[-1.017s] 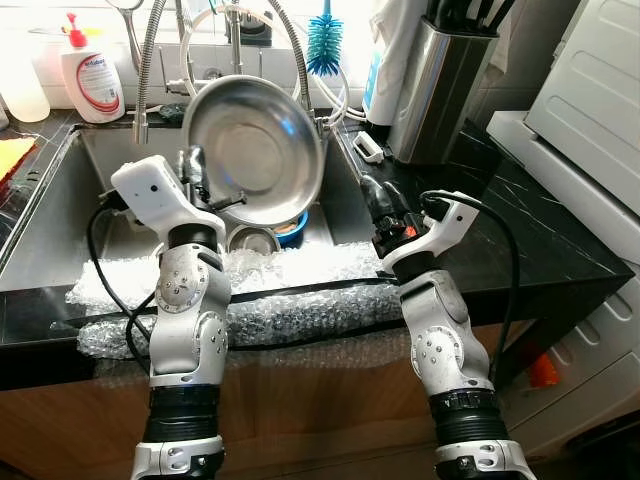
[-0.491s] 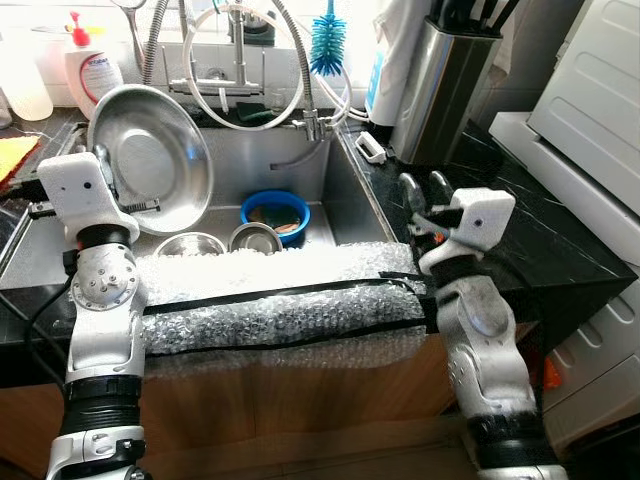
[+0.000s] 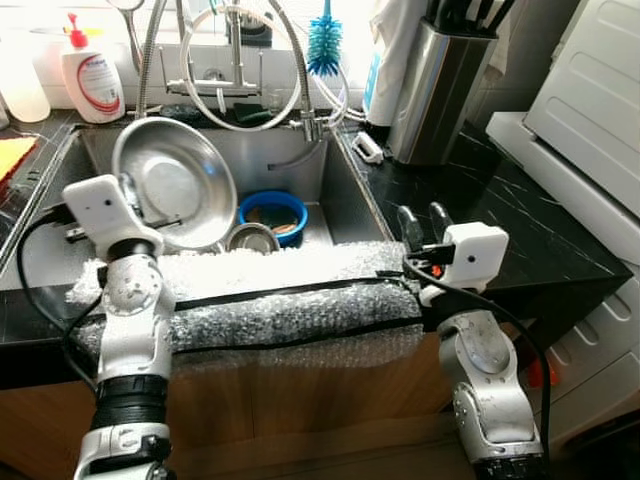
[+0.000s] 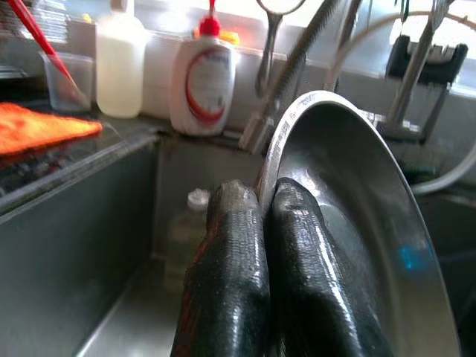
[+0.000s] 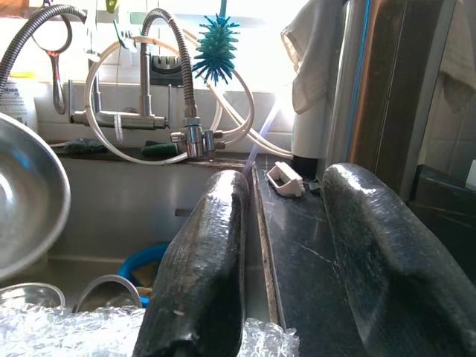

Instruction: Kitchen organization

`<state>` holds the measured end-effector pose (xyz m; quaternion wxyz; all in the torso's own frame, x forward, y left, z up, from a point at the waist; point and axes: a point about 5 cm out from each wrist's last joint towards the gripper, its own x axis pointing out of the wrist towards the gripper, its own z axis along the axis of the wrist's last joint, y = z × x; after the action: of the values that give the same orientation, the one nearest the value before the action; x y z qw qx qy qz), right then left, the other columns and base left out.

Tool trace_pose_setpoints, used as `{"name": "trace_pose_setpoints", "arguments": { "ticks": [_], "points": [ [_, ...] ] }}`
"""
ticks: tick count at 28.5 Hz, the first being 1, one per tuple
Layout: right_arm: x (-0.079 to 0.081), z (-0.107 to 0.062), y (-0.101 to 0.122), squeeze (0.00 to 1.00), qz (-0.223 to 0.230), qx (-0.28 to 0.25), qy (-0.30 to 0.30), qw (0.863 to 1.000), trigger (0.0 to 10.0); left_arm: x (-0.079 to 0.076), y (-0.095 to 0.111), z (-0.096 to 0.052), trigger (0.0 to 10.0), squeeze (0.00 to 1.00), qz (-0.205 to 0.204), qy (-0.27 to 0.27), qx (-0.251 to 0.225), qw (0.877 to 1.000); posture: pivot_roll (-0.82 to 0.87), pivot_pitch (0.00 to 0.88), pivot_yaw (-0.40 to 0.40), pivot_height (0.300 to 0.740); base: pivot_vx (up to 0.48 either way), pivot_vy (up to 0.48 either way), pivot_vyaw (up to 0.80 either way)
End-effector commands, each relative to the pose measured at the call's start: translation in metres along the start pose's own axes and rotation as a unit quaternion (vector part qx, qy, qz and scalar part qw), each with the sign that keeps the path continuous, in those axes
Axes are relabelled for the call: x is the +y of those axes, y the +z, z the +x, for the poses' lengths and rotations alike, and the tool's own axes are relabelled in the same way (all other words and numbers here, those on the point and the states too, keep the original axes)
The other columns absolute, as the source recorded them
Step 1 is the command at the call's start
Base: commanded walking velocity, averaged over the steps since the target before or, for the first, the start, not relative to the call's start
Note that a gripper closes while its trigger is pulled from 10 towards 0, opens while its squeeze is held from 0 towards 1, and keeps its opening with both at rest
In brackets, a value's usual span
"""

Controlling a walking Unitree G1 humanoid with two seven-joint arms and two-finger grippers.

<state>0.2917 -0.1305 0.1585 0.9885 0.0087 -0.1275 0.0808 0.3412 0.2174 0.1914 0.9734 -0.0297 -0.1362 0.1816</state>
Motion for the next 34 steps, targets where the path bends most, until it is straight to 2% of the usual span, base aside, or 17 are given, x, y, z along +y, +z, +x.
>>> {"name": "trace_pose_setpoints", "arguments": {
  "ticks": [1, 8, 12, 17, 25, 34],
  "points": [
    [0.001, -0.001, 0.004, 0.0, -0.003, -0.005, 0.0, 1.0, 10.0, -0.007, 0.002, 0.003, 10.0, 0.0, 0.012, -0.016, 0.002, 1.0, 0.0, 0.0, -0.086, 0.74, 0.0, 0.0, 0.0],
    [0.003, -0.004, 0.002, 0.0, -0.001, 0.004, 0.003, 1.0, 10.0, -0.006, -0.006, 0.004, 10.0, 0.0, 0.023, -0.011, 0.029, 0.999, 0.0, 0.0, -0.082, 0.74, 0.0, 0.0, 0.0],
    [0.005, -0.005, 0.001, 0.0, 0.002, 0.007, 0.005, 1.0, 10.0, -0.005, -0.02, 0.004, 10.0, 0.0, 0.039, -0.005, 0.08, 0.996, 0.0, 0.0, -0.084, 0.74, 0.0, 0.0, 0.0],
    [0.008, -0.004, 0.001, 0.0, 0.003, 0.011, 0.013, 1.0, 10.0, -0.004, -0.028, 0.002, 10.0, 0.0, 0.043, -0.003, 0.104, 0.994, 0.0, 0.0, -0.083, 0.74, 0.0, 0.0, 0.0],
    [0.012, -0.004, 0.001, 0.0, 0.01, 0.013, 0.019, 1.0, 10.0, -0.006, -0.053, -0.008, 10.0, 0.0, 0.057, -0.017, 0.194, 0.979, 0.0, 0.0, -0.088, 0.74, 0.0, 0.0, 0.0],
    [0.013, -0.003, 0.001, 0.0, 0.012, 0.015, 0.022, 1.0, 10.0, -0.011, -0.069, -0.018, 10.0, 0.0, 0.064, -0.038, 0.257, 0.963, 0.0, 0.0, -0.09, 0.74, 0.0, 0.0, 0.0]
  ]
}}
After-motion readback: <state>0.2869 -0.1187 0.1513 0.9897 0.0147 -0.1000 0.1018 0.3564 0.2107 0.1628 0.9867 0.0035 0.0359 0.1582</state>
